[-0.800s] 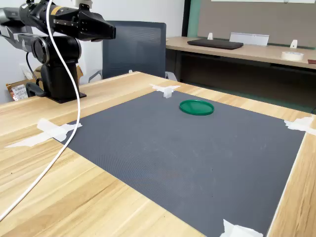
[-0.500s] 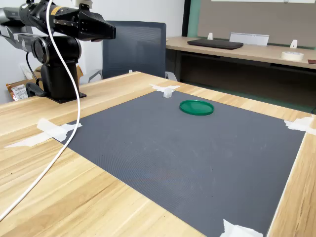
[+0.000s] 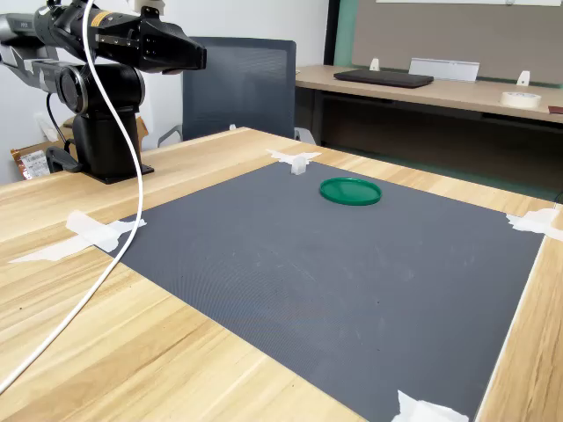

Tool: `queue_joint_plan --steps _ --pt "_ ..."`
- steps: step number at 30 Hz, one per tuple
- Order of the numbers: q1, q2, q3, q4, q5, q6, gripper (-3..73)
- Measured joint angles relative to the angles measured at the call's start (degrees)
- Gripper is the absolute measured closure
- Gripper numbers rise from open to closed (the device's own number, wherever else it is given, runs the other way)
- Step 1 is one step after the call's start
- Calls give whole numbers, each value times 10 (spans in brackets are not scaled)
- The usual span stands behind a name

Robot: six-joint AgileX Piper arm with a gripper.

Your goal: Grasp a white terminal and put it in the green lid.

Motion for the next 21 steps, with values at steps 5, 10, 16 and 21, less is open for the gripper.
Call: queue_joint_plan --steps 5,10,16,21 --pt "0 0 0 0 0 0 723" --pt "0 0 0 0 1 0 723" --pt "0 0 0 3 25 0 723" --pt "0 31 -12 4 50 0 723"
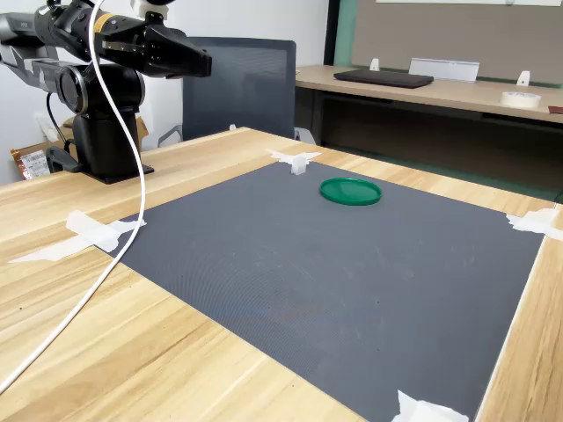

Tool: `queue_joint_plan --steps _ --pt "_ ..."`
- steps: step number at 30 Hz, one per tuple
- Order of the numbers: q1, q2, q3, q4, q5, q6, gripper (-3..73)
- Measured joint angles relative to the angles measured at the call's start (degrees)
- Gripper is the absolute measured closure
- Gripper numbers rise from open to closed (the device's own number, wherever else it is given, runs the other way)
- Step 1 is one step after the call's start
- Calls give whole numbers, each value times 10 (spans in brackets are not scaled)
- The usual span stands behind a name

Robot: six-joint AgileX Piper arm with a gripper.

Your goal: Grasp a white terminal and put it in the green lid.

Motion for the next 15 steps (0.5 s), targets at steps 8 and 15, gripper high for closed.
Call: queue_joint_plan --steps 8,15 --pt "0 154 -129 -2 110 -5 723" --pt "0 282 -223 -6 180 -61 723"
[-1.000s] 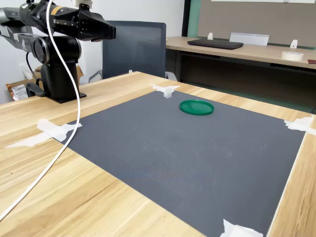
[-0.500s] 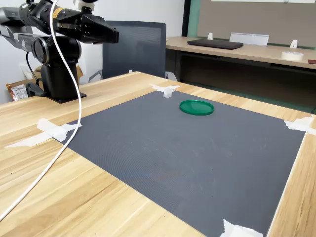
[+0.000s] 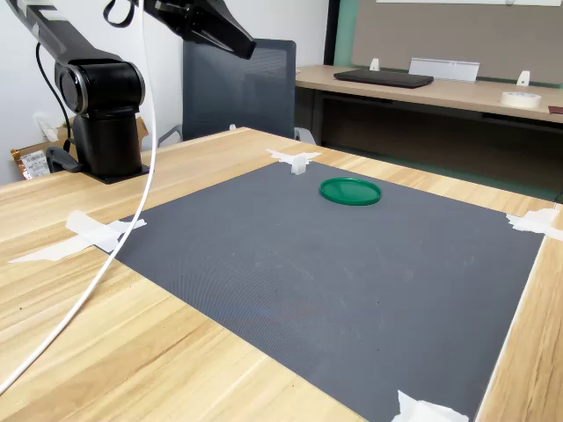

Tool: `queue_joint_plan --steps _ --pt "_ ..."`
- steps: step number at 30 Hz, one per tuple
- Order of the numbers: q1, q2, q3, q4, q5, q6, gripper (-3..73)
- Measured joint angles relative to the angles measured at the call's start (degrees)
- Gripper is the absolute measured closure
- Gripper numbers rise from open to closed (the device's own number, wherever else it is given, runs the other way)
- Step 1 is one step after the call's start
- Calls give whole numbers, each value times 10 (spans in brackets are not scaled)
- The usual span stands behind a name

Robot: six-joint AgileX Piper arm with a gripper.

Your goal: Grasp a white terminal and put it in the green lid.

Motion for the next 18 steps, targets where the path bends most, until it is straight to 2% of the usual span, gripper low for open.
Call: queue_joint_plan --steps 4,10,13,15,18 --pt "0 65 -60 -3 66 -67 723" --pt "0 141 -145 -10 209 -189 723" --pt "0 169 -175 -19 271 -216 723" --pt "3 186 -189 -31 303 -220 723" --pt "41 210 -201 -73 330 -211 723"
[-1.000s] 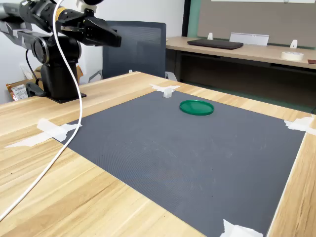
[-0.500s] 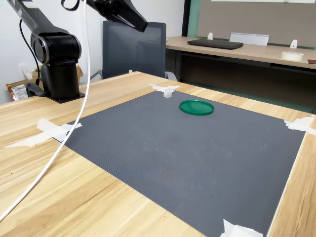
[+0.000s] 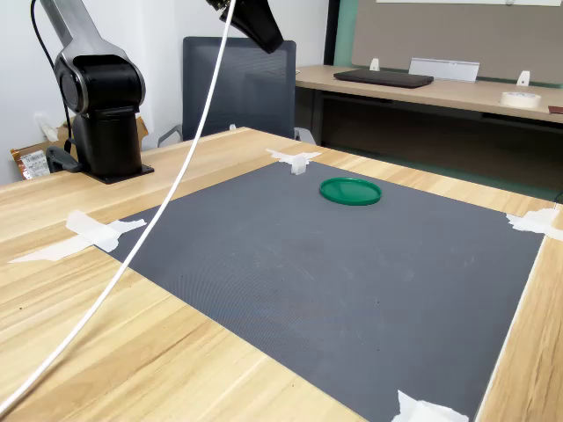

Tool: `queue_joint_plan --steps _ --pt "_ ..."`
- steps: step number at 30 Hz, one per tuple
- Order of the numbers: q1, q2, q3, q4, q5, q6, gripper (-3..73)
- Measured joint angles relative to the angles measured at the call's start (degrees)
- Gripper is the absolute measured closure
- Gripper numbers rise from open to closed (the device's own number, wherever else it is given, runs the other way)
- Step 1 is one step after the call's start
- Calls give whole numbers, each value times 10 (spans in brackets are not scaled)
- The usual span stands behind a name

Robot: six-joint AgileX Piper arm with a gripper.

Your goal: Grasp a white terminal and put it in the green lid.

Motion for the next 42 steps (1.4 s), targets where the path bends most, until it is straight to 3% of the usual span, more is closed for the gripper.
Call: queue_joint_plan --steps 7,11,14,17,22,25,33,39,42 --pt "142 48 -1 -144 -8 133 718" --pt "216 77 -1 -206 -22 193 682" --pt "267 97 -1 -248 -31 236 602" --pt "305 115 -1 -282 -41 282 464" --pt "329 122 -1 -298 -94 334 229" --pt "329 122 -1 -293 -108 339 148" --pt "335 155 -1 -297 -111 341 117" --pt "419 194 -38 -372 -96 410 116" --pt "440 215 -68 -387 -80 451 116"
